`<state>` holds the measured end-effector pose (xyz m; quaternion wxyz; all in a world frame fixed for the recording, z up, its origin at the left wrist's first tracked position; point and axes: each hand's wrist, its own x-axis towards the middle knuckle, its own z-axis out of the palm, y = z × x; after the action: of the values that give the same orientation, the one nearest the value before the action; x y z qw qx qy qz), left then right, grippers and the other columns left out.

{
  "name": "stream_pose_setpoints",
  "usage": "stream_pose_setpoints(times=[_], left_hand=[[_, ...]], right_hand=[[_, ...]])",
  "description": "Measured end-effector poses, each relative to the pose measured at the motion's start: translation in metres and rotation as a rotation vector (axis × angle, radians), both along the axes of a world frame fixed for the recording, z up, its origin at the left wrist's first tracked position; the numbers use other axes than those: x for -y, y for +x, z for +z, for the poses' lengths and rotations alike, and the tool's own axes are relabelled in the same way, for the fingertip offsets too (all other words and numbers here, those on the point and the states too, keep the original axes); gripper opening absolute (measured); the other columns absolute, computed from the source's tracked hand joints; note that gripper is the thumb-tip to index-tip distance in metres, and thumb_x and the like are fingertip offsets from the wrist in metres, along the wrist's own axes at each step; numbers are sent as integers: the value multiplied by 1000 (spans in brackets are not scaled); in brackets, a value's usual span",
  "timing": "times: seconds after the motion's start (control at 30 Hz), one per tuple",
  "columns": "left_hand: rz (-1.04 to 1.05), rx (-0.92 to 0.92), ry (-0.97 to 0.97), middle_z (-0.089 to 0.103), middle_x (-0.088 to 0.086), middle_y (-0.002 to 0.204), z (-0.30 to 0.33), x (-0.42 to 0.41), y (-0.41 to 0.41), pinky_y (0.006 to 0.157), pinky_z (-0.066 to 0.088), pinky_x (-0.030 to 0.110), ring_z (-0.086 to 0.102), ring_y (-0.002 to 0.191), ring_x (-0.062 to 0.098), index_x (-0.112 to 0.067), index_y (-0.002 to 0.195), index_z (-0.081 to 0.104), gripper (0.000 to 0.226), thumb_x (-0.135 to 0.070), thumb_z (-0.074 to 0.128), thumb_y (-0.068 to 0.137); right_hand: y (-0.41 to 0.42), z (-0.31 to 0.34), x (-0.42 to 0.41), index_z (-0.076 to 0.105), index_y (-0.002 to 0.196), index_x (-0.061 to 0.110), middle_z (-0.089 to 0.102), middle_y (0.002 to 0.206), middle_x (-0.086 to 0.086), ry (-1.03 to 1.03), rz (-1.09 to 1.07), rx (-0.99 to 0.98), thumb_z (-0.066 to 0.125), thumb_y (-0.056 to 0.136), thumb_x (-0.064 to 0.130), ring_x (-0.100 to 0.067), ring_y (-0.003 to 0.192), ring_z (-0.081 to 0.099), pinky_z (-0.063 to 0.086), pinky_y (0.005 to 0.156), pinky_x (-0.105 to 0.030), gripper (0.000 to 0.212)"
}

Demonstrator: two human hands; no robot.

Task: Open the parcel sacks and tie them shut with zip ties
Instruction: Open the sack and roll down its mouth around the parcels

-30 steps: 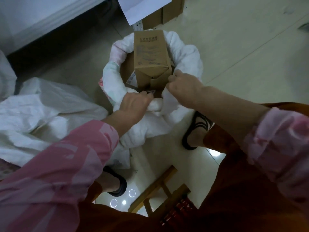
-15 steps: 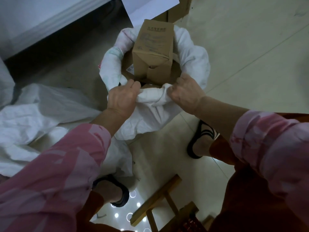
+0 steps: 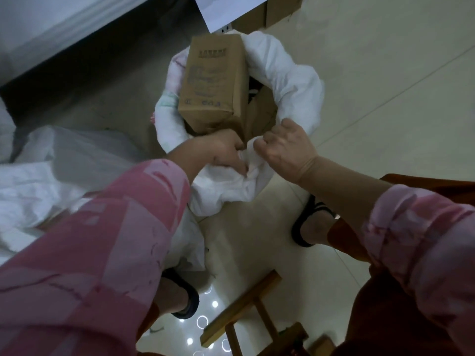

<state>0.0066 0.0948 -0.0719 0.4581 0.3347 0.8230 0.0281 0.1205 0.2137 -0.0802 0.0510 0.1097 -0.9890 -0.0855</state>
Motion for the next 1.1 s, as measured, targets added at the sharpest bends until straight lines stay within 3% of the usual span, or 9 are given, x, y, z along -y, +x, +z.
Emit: stream_pose_setpoints(times=[0.13,0.2,0.33,0.43,0.53,0.67,0.8,1.0,1.1], left_hand=[[-109,-479,91,63,4,83,-30,8,28,63,41,29,63,82,26,-17,84,60,5,-21,58,87],[-172,-658,160,65,12,82,-42,18,34,60,41,28,65,76,30,-10,90,62,8,-5,59,85],[-246,-766,430,55,9,46,-60,40,23,36,42,20,53,35,22,-7,53,57,31,9,83,52],[-305,-850,386,57,7,51,-54,44,24,37,35,19,53,37,22,-8,58,60,24,-2,82,54],[-215,-929,366,54,8,51,-54,62,10,35,35,19,51,36,23,-8,62,56,31,-4,84,51],[34,-1052,181,57,11,62,-53,82,-4,38,38,23,56,42,26,-3,74,56,33,-14,82,57],[158,-567,-173,60,18,110,-42,64,-12,75,48,39,61,98,33,2,110,57,26,-11,60,88],[81,-80,48,61,-1,99,-3,2,-28,81,51,36,58,91,16,-10,107,64,44,-27,80,70],[147,-98,82,61,0,82,-10,-14,-19,62,46,28,58,78,16,-14,88,65,36,-34,83,66]], right_hand=[[-14,11,-11,66,89,12,68,90,-4,-62,-113,598,65,83,30,-22,84,63,36,71,-28,19],[-25,19,-21,62,109,10,63,111,-7,-58,-138,598,65,85,31,-25,105,56,41,84,-31,32],[-46,20,-32,52,125,11,48,130,-7,297,-80,553,53,93,15,-26,120,40,38,93,-32,33],[-49,9,-26,66,99,17,65,107,-4,348,-90,599,64,85,20,-20,104,55,44,84,-28,14],[-44,0,-38,52,35,22,56,42,5,265,-48,478,87,31,26,-11,44,57,43,48,-17,36],[-16,-16,-43,66,57,13,59,48,-2,219,-82,220,80,55,9,-19,43,55,43,46,-22,16],[-11,-19,-27,62,55,9,56,46,-5,38,-166,245,83,52,6,-20,40,53,38,44,-20,22],[-10,-18,-25,58,54,10,54,47,-5,-32,-169,119,80,52,6,-21,41,52,36,43,-20,22],[-15,-18,-20,59,56,9,55,49,-6,-97,-195,170,80,46,5,-22,42,53,36,41,-22,23]])
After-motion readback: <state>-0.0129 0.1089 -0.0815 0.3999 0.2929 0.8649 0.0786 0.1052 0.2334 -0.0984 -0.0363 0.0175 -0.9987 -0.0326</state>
